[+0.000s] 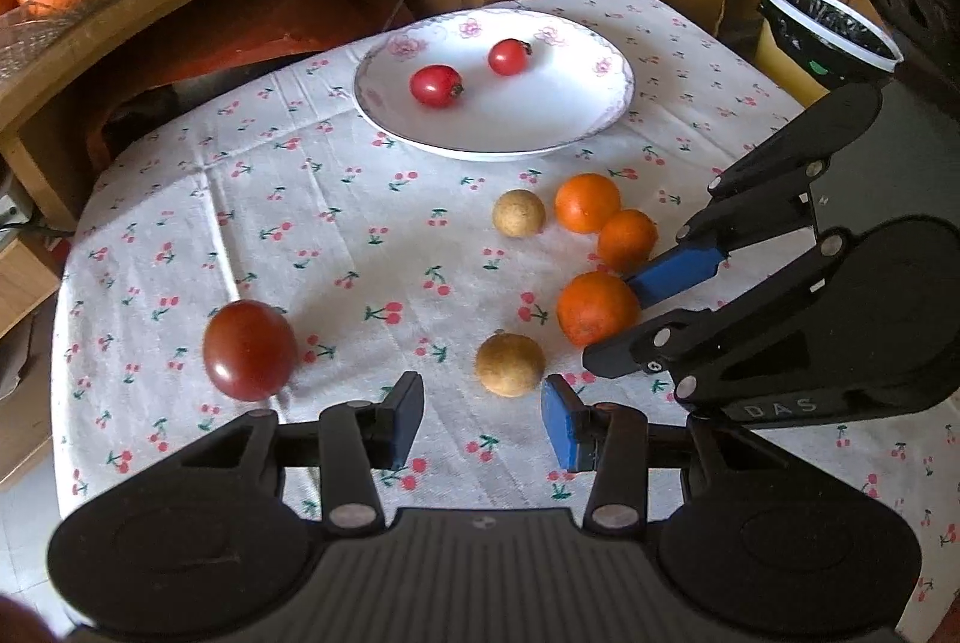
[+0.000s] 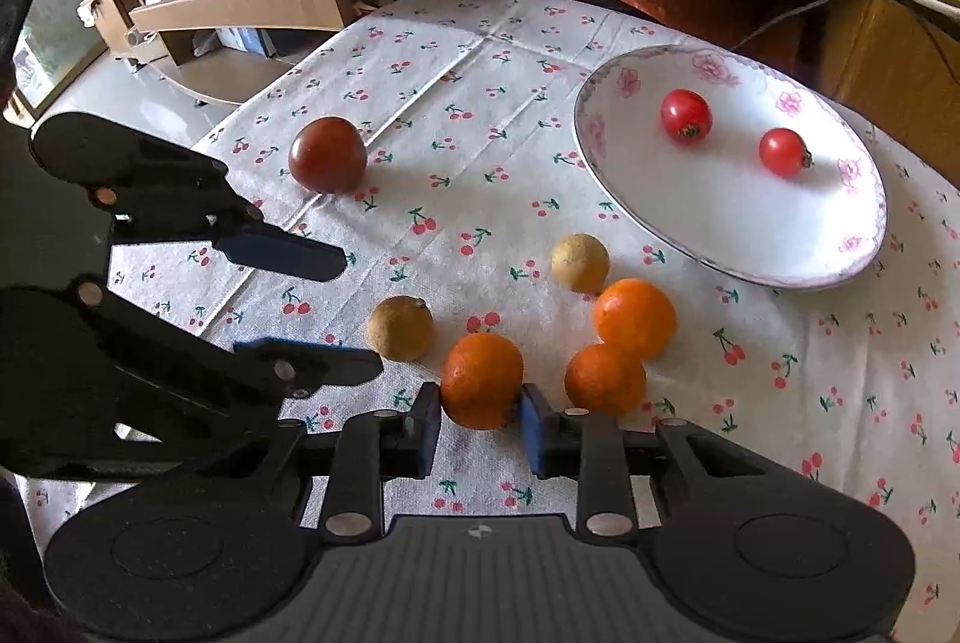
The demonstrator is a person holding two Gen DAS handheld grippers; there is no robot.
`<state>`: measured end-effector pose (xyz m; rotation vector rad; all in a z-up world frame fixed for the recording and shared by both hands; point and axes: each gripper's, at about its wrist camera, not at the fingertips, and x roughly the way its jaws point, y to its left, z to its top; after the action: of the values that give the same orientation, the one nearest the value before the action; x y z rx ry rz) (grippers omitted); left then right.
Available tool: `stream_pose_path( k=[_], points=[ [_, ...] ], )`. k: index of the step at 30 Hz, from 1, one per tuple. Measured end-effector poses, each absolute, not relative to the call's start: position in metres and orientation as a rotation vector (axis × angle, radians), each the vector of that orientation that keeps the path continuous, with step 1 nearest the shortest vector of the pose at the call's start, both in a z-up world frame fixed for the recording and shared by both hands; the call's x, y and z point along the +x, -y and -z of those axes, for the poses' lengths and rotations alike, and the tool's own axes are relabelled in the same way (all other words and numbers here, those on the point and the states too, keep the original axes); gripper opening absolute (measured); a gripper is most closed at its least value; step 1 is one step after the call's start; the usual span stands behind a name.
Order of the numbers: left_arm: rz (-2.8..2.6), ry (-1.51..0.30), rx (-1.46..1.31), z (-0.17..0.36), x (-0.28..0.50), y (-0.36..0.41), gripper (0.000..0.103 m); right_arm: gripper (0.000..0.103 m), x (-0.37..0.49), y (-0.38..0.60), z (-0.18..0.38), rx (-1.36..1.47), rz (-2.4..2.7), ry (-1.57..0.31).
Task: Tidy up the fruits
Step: 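Grasp a tan round fruit with the left gripper while the right grasps a tangerine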
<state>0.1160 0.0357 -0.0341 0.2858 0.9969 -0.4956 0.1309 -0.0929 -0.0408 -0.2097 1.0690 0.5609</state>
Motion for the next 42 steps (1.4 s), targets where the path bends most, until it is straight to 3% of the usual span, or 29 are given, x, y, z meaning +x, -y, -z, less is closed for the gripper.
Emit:
stream_pose_path(
  k=[15,20,42],
  points=[
    [0.487,-0.997,0.319,0.046,0.12,-0.007,0.049,0.024,0.125,0.123,0.038,-0.184,-0.5,-1.108],
    [0.468,-0.988,0.329,0.044,0.117,-0.005,0.036,0.024,0.125,0.125,0.038,-0.191,-0.498,-1.106],
    [0.463,-0.984,0.356,0.044,0.115,0.005,0.036,0.023,0.125,0.121,0.038,-0.231,-0.491,-1.089]
  ],
)
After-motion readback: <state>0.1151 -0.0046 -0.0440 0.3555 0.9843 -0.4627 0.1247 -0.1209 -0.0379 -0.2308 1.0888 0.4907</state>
